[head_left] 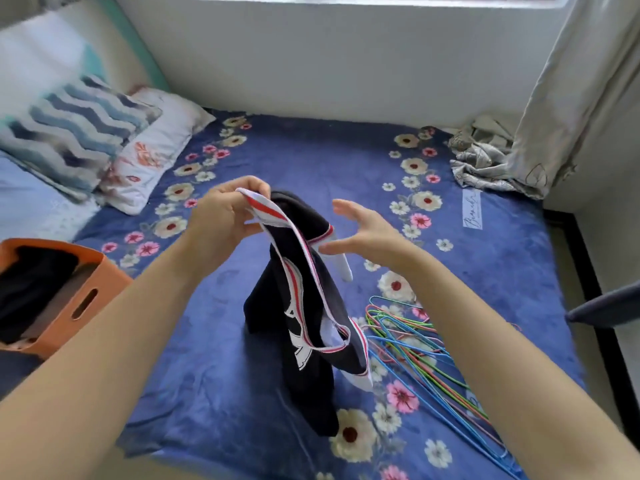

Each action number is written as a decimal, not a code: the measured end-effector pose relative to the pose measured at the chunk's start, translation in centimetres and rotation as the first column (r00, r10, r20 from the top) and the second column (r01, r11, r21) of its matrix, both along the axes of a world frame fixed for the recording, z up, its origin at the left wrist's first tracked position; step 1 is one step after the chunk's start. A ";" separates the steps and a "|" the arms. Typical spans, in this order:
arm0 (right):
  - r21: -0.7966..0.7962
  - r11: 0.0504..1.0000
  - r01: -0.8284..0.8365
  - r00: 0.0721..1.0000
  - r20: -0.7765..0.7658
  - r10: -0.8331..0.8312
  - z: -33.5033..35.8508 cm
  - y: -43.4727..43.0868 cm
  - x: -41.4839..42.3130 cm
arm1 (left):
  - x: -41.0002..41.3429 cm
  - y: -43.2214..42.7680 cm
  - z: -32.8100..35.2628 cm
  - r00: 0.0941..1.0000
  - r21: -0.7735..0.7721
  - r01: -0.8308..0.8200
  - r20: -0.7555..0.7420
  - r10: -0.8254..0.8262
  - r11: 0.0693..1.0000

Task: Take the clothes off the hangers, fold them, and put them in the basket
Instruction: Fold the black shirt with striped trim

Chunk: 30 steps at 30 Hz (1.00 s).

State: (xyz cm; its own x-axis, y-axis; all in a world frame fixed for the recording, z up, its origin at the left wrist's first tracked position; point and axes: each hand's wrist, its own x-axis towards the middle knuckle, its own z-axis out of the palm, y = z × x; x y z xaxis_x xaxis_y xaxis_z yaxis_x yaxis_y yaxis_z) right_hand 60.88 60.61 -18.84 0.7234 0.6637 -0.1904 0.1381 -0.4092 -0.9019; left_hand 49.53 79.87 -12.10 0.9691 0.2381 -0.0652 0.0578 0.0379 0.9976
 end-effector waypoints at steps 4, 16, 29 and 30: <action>0.065 0.972 -0.226 0.974 0.001 0.227 6.3 5.9 -2.4 | 0.0 1.4 5.4 0.986 0.034 0.053 0.156 -0.058 0.998; 0.359 0.917 0.175 0.942 0.209 -0.262 18.3 13.7 -5.1 | -6.8 12.1 -1.0 0.981 -0.030 -0.159 0.106 0.161 0.987; 0.070 0.890 0.451 0.886 0.087 -0.456 16.0 10.4 -6.8 | -4.2 24.3 1.7 0.938 0.366 -0.315 0.258 0.230 0.875; 0.007 0.905 0.426 0.903 0.062 -0.426 15.7 9.3 -7.2 | -4.1 25.4 2.6 0.933 0.470 -0.323 0.303 0.194 0.822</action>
State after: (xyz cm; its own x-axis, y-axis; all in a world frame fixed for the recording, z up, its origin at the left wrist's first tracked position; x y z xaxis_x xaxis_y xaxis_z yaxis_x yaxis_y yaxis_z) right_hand 53.68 69.89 -3.15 0.9470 0.2887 -0.1408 0.0033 -0.4472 -0.8944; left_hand 45.42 105.23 -9.53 0.8375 0.4184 0.3514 -0.1160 -0.4924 0.8626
